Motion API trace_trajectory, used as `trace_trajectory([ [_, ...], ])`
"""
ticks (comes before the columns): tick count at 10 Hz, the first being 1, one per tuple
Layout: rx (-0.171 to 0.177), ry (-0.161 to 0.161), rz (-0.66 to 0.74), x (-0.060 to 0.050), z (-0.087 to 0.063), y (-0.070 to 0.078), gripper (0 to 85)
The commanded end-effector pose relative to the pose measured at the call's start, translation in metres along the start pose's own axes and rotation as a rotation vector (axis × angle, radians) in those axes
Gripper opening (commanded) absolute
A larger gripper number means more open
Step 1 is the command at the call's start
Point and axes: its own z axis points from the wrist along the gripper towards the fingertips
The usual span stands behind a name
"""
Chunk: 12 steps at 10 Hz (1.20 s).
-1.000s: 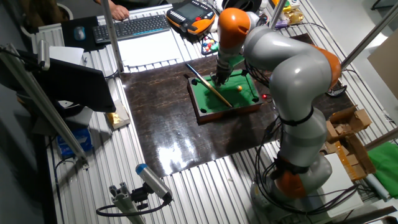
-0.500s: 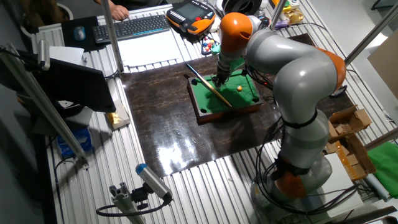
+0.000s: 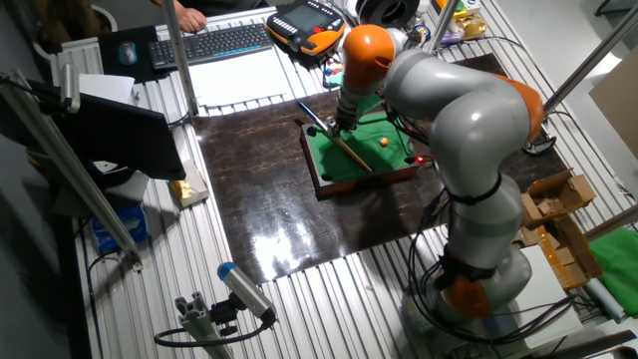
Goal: Hit the pool ball
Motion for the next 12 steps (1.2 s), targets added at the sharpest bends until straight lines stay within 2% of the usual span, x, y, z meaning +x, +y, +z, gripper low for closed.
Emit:
trace_trajectory([
  [1, 0.010, 0.003, -0.019, -0.005, 0.005, 0.001, 47.0],
  [4, 0.001, 0.010, -0.051, -0.015, 0.018, -0.001, 46.7],
  [8, 0.012, 0.011, -0.071, -0.019, 0.029, 0.008, 46.3],
  [12, 0.011, 0.004, -0.089, -0.023, 0.039, 0.004, 44.0],
])
